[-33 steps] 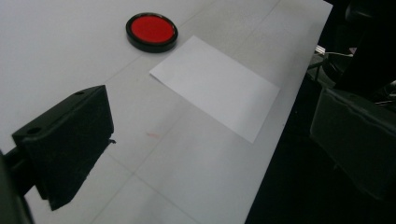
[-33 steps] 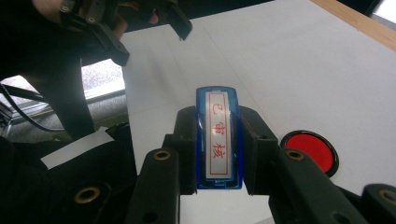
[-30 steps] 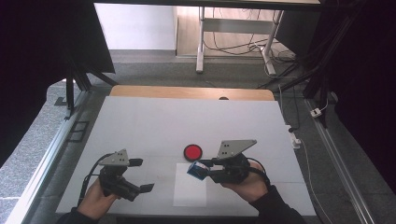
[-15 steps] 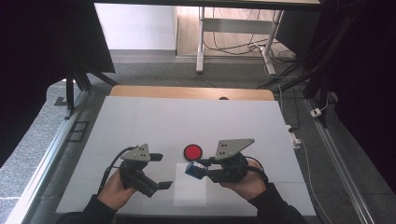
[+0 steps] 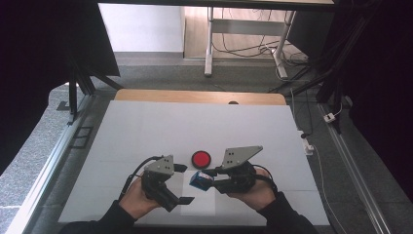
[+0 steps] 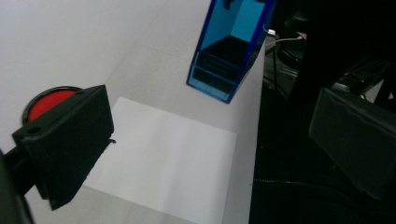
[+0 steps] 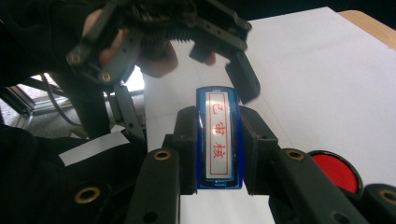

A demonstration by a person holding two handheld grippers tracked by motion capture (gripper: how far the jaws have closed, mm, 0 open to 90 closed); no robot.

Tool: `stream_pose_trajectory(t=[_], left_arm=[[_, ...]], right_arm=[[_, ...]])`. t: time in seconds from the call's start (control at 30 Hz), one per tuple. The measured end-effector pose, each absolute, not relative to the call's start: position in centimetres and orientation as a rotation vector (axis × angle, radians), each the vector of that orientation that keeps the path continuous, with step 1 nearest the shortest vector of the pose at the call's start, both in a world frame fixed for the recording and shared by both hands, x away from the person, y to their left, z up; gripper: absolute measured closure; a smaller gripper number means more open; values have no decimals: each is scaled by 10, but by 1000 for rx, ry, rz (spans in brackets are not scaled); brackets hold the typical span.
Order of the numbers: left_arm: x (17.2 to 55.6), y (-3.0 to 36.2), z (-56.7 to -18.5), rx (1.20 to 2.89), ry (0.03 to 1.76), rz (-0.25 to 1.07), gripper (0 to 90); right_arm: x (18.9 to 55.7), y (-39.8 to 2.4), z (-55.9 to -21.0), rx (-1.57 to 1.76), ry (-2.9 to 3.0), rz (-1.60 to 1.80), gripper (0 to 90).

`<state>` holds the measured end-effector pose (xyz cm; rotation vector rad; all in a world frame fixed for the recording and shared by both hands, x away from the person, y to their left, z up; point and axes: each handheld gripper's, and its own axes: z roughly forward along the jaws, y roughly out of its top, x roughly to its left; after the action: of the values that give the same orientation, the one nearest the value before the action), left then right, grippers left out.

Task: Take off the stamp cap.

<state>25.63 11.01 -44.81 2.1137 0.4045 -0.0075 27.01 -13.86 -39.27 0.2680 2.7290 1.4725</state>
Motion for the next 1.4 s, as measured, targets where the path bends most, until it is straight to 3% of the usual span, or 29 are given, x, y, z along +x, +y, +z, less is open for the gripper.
stream_pose_trajectory(t=[0.33,0.57,0.77,1.2,1.4], left_arm=[[260,106,-455,2119,363,-38,29],[259,110,-458,2102,260,-89,328],[259,114,-460,2058,212,-122,472],[256,114,-460,2064,139,-135,656],[257,115,-459,2060,119,-159,681]], right_arm=[[265,-133,-395,220,2756,1486,714],[263,-132,-396,186,2776,1507,714],[263,-133,-395,167,2784,1526,714],[261,-132,-394,134,2801,1541,714],[262,-133,-393,120,2815,1557,714]])
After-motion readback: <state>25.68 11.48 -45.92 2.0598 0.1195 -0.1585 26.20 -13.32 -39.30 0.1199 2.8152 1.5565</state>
